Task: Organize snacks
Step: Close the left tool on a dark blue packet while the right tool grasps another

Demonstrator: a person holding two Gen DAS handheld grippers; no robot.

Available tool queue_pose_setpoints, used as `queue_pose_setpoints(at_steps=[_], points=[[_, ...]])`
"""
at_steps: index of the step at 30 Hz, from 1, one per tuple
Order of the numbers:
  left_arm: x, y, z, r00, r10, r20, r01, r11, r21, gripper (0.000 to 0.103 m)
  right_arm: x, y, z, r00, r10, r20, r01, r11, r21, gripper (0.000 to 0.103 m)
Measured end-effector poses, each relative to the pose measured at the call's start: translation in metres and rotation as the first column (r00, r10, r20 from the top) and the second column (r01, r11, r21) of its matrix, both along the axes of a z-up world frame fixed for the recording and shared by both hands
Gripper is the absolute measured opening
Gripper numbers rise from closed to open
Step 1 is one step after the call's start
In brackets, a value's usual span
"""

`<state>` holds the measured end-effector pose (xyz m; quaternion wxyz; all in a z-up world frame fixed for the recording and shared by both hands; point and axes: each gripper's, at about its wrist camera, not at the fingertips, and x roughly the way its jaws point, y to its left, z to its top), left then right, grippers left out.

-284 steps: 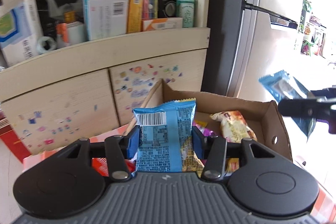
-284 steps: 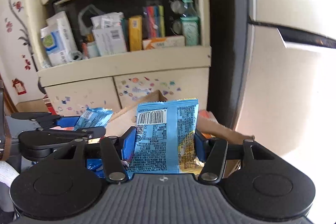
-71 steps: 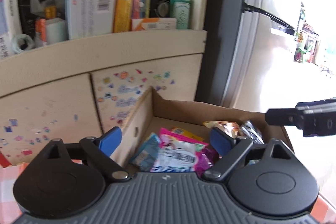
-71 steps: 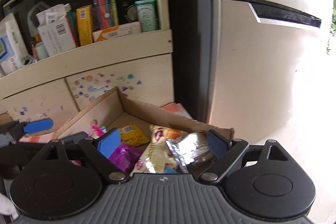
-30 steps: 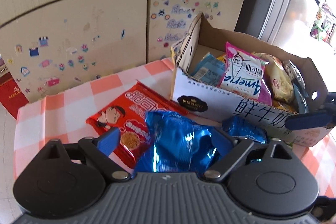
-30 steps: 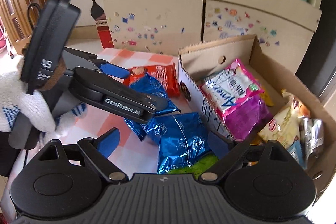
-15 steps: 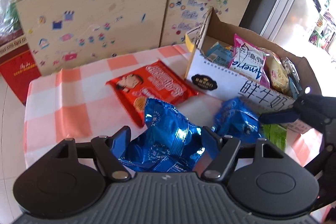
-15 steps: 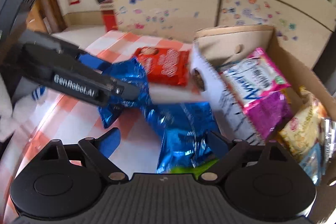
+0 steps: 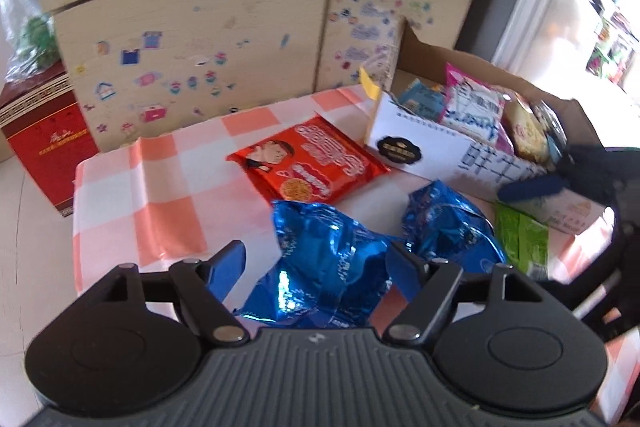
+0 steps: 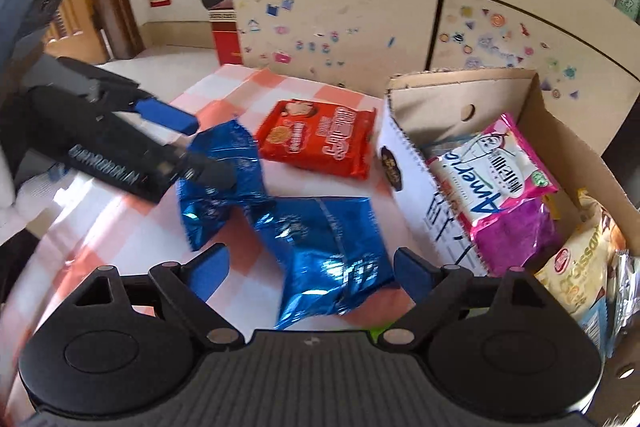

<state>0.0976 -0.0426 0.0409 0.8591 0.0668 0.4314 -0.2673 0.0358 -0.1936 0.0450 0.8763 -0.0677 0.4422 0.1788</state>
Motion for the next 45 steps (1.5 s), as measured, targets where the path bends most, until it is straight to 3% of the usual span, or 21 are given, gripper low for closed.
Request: queue_pose_setpoints(at_steps=[9, 14, 16, 21, 23, 26, 30, 39, 45], points=[[-0.005, -0.008, -0.008, 0.997, -0.077, -0.002, 0.077, 0.996, 0.048, 0.079, 0.016, 0.006, -0.018, 1.000, 0.016, -0.008, -0.016, 1.000, -0.025, 0.093], [-0.001, -0.011, -0.017, 0.997, -0.078, -0.013, 0.079, 0.994, 0.070, 0.083, 0.017, 0.011, -0.022, 0.999, 0.025, -0.026, -0.026, 0.999, -0.038, 0.083], [0.001, -0.014, -0.020, 0.997, -0.075, -0.015, 0.076, 0.994, 0.084, 0.083, 0.016, 0.011, -0.021, 0.999, 0.026, -0.031, -0.027, 0.999, -0.046, 0.074], [0.004, -0.020, -0.029, 0.996, -0.081, -0.028, 0.084, 0.985, 0.148, 0.083, 0.013, 0.009, -0.017, 0.999, 0.020, -0.047, -0.023, 0.998, -0.052, 0.070], [0.003, -0.021, -0.033, 0.996, -0.088, -0.029, 0.092, 0.981, 0.168, 0.083, 0.014, 0.008, -0.017, 0.999, 0.008, -0.051, -0.011, 0.998, -0.066, 0.070], [0.004, -0.022, -0.036, 0.996, -0.081, -0.027, 0.084, 0.982, 0.172, 0.092, 0.016, 0.004, -0.019, 0.998, -0.013, -0.063, 0.010, 0.999, -0.051, 0.070], [0.010, -0.019, -0.041, 0.997, -0.058, -0.043, 0.065, 0.984, 0.167, 0.103, 0.017, 0.000, -0.019, 0.997, -0.033, -0.074, 0.033, 0.999, 0.005, 0.080], [0.009, -0.017, -0.043, 0.999, -0.032, -0.035, 0.036, 0.989, 0.145, 0.103, 0.021, -0.002, -0.019, 0.994, -0.074, -0.077, 0.079, 0.995, 0.054, 0.090], [0.009, -0.016, -0.042, 0.999, -0.022, -0.038, 0.027, 0.989, 0.144, 0.103, 0.022, 0.000, -0.023, 0.992, -0.080, -0.093, 0.086, 0.995, 0.055, 0.086]])
